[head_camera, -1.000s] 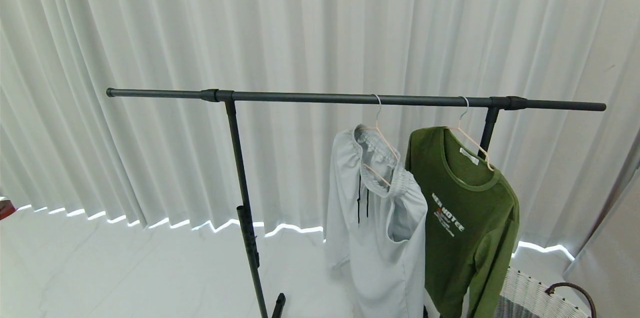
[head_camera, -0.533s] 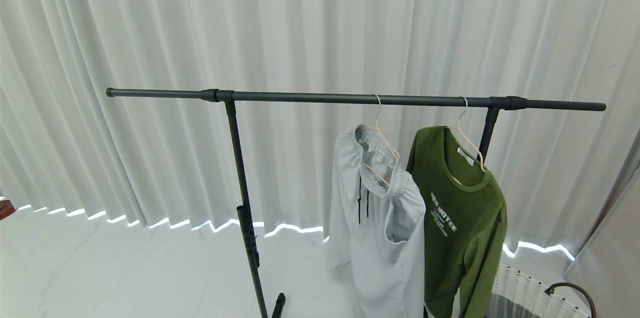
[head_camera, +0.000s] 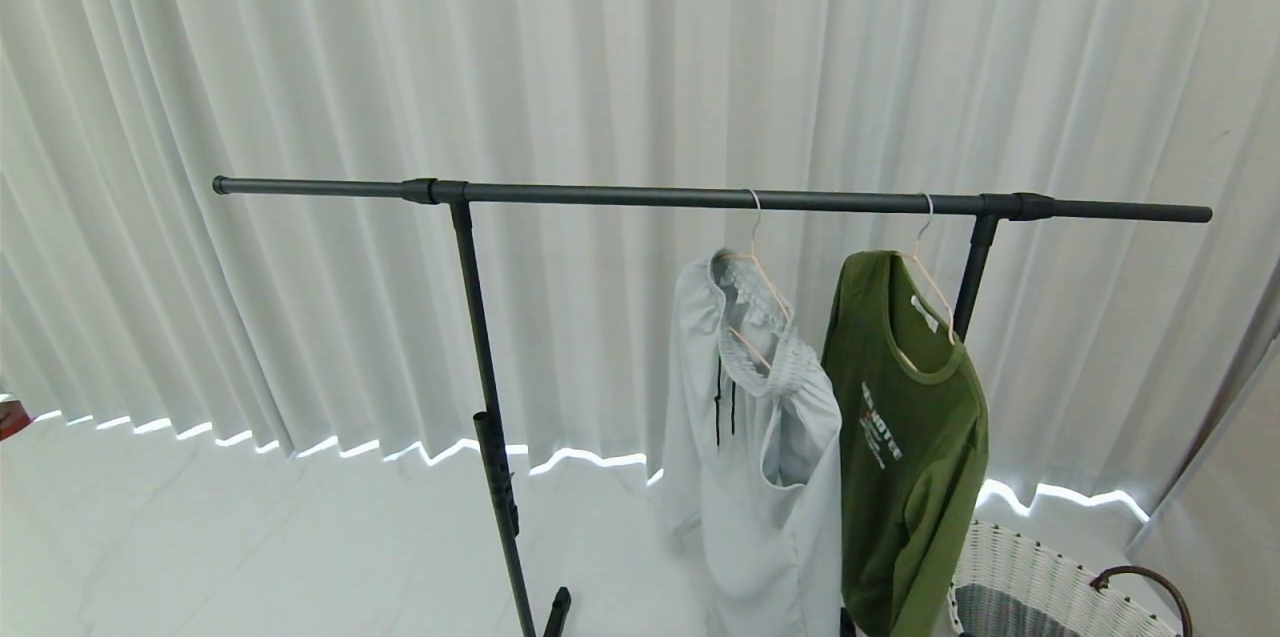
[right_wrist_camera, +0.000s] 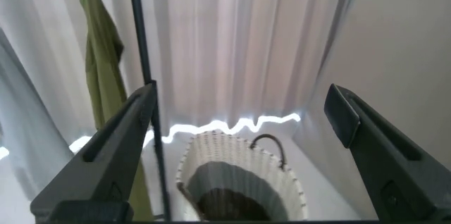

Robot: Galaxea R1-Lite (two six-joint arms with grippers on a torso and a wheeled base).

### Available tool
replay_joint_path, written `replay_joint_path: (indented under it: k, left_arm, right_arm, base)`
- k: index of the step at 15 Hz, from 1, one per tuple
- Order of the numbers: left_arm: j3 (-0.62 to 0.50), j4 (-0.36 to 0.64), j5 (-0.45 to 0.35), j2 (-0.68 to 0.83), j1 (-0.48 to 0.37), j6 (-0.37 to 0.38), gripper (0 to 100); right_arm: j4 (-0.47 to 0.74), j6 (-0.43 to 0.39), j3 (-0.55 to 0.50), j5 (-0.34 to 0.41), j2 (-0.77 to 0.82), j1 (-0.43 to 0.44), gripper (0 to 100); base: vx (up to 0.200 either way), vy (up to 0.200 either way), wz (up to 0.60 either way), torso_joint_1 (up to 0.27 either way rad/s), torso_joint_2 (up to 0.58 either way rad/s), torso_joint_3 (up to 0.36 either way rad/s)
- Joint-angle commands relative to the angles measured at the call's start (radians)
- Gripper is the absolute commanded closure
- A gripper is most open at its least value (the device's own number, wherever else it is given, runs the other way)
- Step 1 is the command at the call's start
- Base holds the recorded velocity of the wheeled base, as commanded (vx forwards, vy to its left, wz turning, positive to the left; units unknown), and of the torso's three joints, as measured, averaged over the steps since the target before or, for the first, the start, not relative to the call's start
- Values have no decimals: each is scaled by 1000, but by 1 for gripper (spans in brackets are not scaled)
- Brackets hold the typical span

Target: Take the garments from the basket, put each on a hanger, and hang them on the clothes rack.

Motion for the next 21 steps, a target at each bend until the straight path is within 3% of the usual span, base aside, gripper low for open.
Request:
replay_joint_path:
  k: [1, 6, 9, 12, 13, 15, 21]
  left_arm:
    - [0, 0, 0, 0, 0, 0, 0]
    - [0, 0, 0, 0, 0, 0, 0]
    - [0, 0, 0, 0, 0, 0, 0]
    - [0, 0, 0, 0, 0, 0, 0]
    - [0, 0, 0, 0, 0, 0, 0]
    - [0, 0, 0, 0, 0, 0, 0]
    - [0, 0, 0, 0, 0, 0, 0]
  right_arm:
    - [1, 24, 1, 0, 0, 0, 0]
    - [4, 139, 1, 14, 0, 0, 0]
    - [1, 52, 1, 49, 0, 0, 0]
    - [30, 11, 1, 215, 0, 0, 0]
    - [54, -5, 1, 235, 0, 0, 0]
    - [62, -31, 1, 243, 0, 0, 0]
    - [64, 9, 1, 238, -1, 0, 0]
  base:
    - [0, 0, 0, 0, 0, 0]
    - [0, 0, 0, 0, 0, 0]
    - [0, 0, 0, 0, 0, 0]
    - [0, 0, 0, 0, 0, 0]
    - [0, 0, 0, 0, 0, 0]
    - [0, 0, 0, 0, 0, 0]
    - [0, 0, 0, 0, 0, 0]
